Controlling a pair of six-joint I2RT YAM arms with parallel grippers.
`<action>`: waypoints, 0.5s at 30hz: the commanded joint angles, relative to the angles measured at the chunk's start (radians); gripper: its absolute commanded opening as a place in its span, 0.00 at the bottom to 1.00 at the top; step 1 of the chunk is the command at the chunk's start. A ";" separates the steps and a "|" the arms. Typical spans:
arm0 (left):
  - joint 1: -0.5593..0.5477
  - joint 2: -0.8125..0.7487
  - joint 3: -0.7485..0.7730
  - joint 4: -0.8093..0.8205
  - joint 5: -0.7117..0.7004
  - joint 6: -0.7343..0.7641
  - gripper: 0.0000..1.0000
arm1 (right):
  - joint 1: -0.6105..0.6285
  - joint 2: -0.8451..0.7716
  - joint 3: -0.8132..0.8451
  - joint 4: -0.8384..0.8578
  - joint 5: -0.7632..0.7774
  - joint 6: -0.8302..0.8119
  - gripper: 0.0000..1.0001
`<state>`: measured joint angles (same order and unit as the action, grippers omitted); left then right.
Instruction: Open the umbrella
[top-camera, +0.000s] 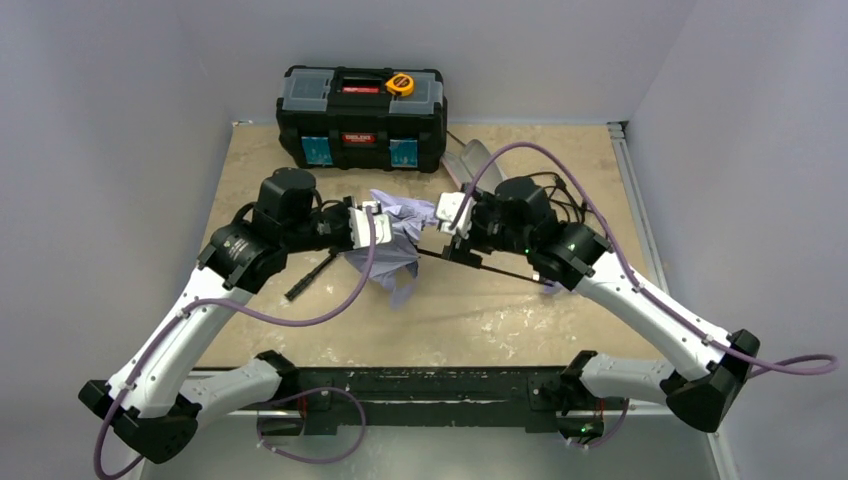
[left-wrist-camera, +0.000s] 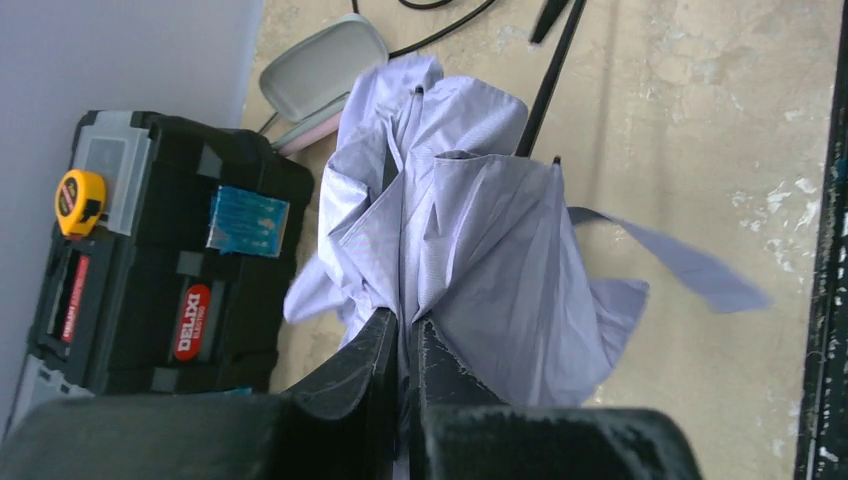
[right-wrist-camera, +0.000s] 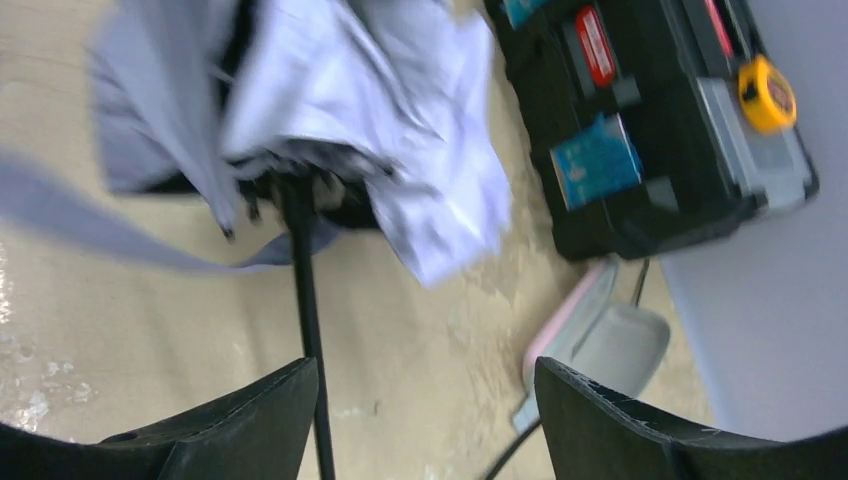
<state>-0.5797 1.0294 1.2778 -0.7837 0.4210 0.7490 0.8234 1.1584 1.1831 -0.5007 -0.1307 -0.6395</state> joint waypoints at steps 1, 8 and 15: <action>0.011 -0.033 0.009 0.115 -0.007 0.089 0.00 | -0.091 0.013 0.034 -0.117 -0.061 0.093 0.78; 0.017 -0.025 0.021 0.146 -0.005 0.066 0.00 | -0.093 0.030 -0.097 -0.080 -0.176 0.163 0.83; 0.039 -0.049 0.050 0.113 0.041 0.099 0.00 | -0.096 0.007 -0.287 0.220 -0.230 0.143 0.81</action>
<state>-0.5610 1.0161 1.2778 -0.7490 0.4156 0.8165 0.7277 1.1824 0.9527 -0.4637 -0.2680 -0.4801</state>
